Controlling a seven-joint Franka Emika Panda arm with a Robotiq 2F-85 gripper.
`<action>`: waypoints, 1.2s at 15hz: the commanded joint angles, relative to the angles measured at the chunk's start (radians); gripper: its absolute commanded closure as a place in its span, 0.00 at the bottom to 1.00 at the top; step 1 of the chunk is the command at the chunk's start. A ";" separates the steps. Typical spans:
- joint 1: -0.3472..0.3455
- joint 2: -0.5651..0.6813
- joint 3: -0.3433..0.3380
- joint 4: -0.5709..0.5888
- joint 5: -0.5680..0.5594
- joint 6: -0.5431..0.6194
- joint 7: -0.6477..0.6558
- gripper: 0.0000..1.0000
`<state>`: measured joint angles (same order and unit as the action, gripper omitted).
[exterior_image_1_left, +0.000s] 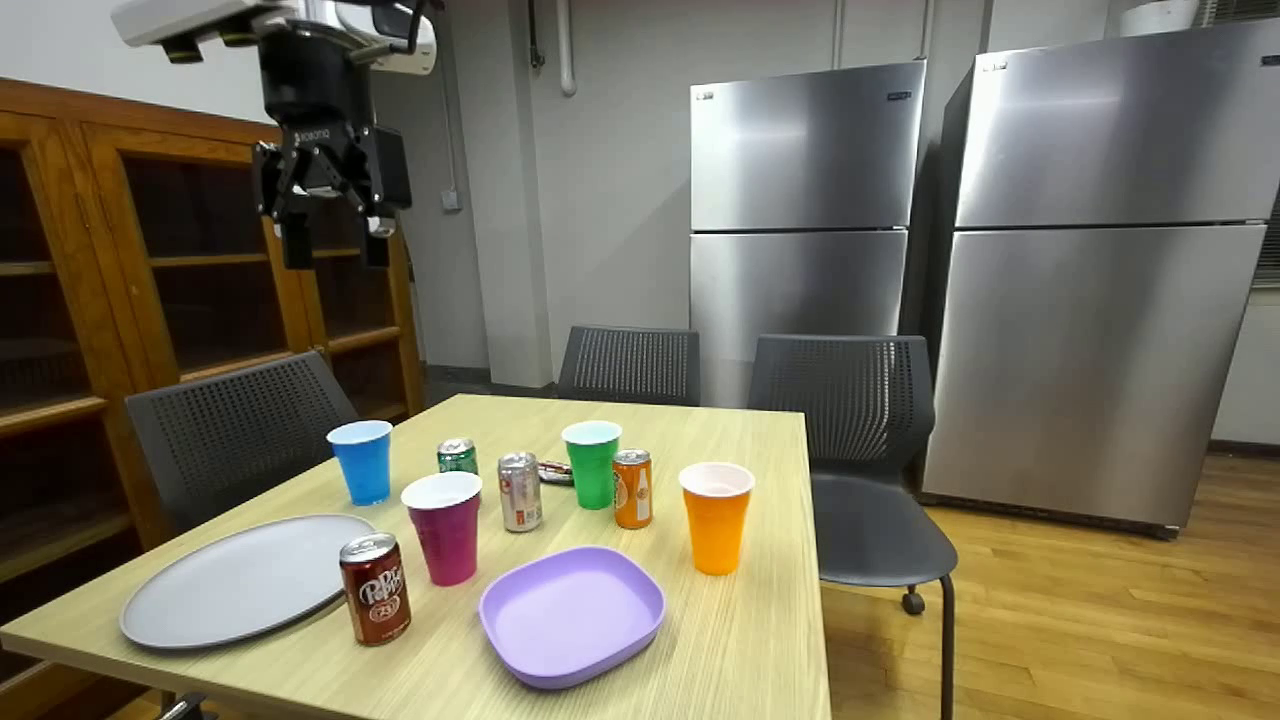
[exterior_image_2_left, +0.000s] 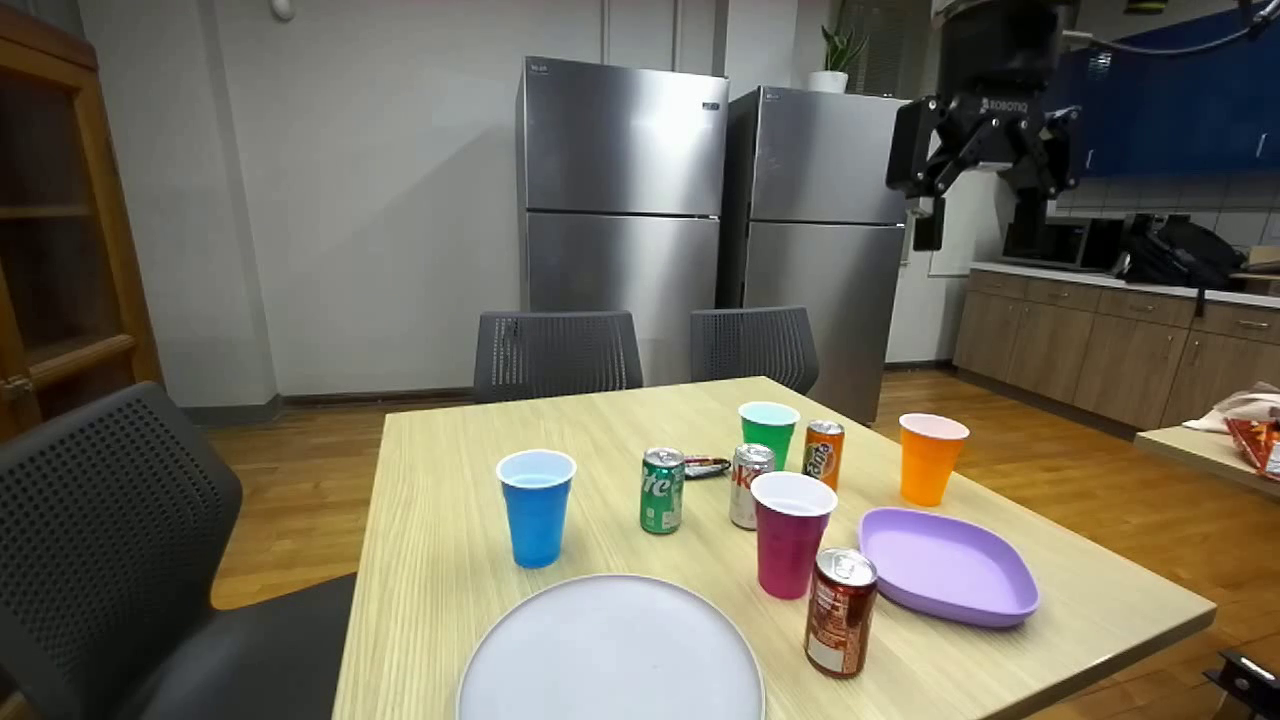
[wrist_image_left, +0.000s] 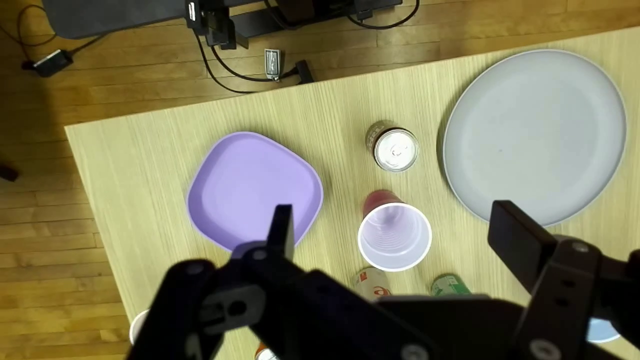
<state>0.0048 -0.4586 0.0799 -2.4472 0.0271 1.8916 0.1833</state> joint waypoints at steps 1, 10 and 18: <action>0.025 0.088 0.012 -0.031 0.003 0.098 -0.012 0.00; 0.079 0.302 0.017 -0.088 0.007 0.342 -0.030 0.00; 0.110 0.369 0.035 -0.146 -0.029 0.475 -0.052 0.00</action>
<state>0.1119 -0.0960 0.1011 -2.5609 0.0260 2.3123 0.1416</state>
